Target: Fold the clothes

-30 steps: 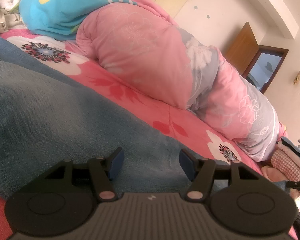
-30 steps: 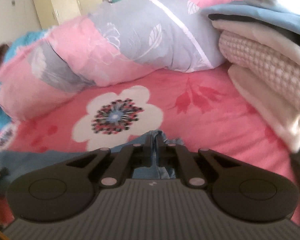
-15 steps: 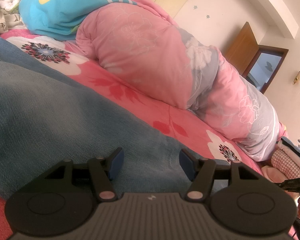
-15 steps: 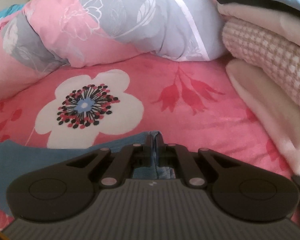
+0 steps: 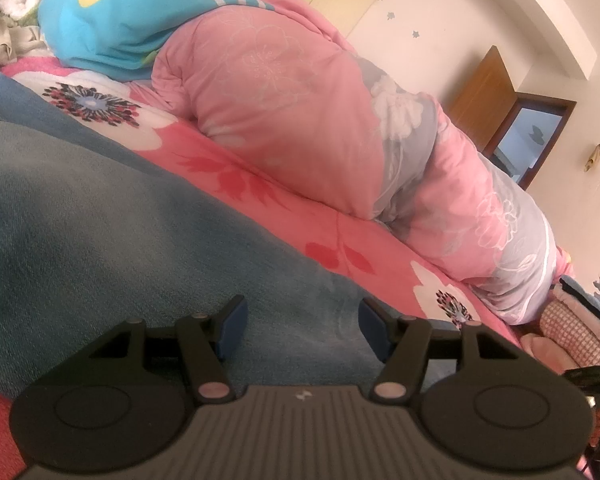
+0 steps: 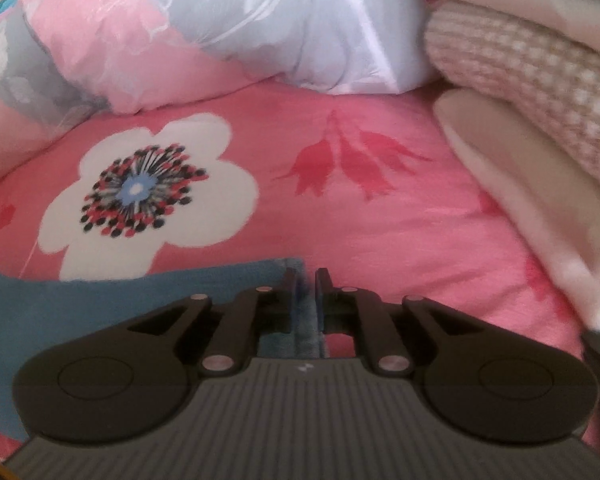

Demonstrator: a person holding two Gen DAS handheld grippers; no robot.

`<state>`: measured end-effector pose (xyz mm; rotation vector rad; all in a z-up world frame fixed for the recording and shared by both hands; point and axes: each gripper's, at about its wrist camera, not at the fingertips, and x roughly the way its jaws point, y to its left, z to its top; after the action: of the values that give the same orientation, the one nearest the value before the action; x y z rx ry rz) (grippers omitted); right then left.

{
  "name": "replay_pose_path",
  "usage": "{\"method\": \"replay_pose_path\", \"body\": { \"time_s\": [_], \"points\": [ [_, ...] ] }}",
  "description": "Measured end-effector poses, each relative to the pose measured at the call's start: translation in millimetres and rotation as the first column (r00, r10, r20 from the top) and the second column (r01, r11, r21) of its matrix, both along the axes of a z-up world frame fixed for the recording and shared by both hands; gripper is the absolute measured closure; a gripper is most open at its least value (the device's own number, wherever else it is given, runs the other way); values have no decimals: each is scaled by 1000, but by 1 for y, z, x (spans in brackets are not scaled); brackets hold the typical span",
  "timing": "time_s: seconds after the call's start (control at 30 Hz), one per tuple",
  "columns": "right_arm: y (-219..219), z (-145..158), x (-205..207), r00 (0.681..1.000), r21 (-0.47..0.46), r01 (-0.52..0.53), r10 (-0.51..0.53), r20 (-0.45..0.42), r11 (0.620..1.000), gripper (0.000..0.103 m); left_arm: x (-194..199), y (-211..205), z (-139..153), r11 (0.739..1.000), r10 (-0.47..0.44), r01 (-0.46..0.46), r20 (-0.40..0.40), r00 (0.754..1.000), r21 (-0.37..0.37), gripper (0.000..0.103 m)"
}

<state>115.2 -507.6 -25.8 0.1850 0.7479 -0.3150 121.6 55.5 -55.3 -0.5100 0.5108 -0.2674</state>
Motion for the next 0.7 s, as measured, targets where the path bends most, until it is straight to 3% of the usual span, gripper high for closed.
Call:
{"method": "replay_pose_path", "body": {
  "time_s": [0.13,0.27,0.33,0.43,0.53,0.63,0.7],
  "points": [
    [1,19,-26,994,19,1,-3,112,1000,95,0,0,0,1000,0,0,1,1000,-1,40],
    [27,25,-52,973,49,-161,151,177,986,94,-4,4,2,1000,9,-8,15,1000,-24,39],
    [38,14,-61,970,37,-200,192,146,979,93,-12,11,8,997,27,-22,61,998,-72,34],
    [42,-8,-63,989,13,-145,145,33,989,93,-25,25,22,991,63,-49,114,991,-123,29],
    [60,2,-73,984,-30,-159,161,70,987,92,-31,39,35,987,141,-134,74,987,-93,29],
    [103,20,-80,931,-95,-328,339,134,940,90,-34,53,37,975,205,-201,42,978,-91,29],
    [144,28,-80,849,-122,-491,506,155,862,90,-35,57,33,971,230,-228,29,973,-71,29]
  ]
}}
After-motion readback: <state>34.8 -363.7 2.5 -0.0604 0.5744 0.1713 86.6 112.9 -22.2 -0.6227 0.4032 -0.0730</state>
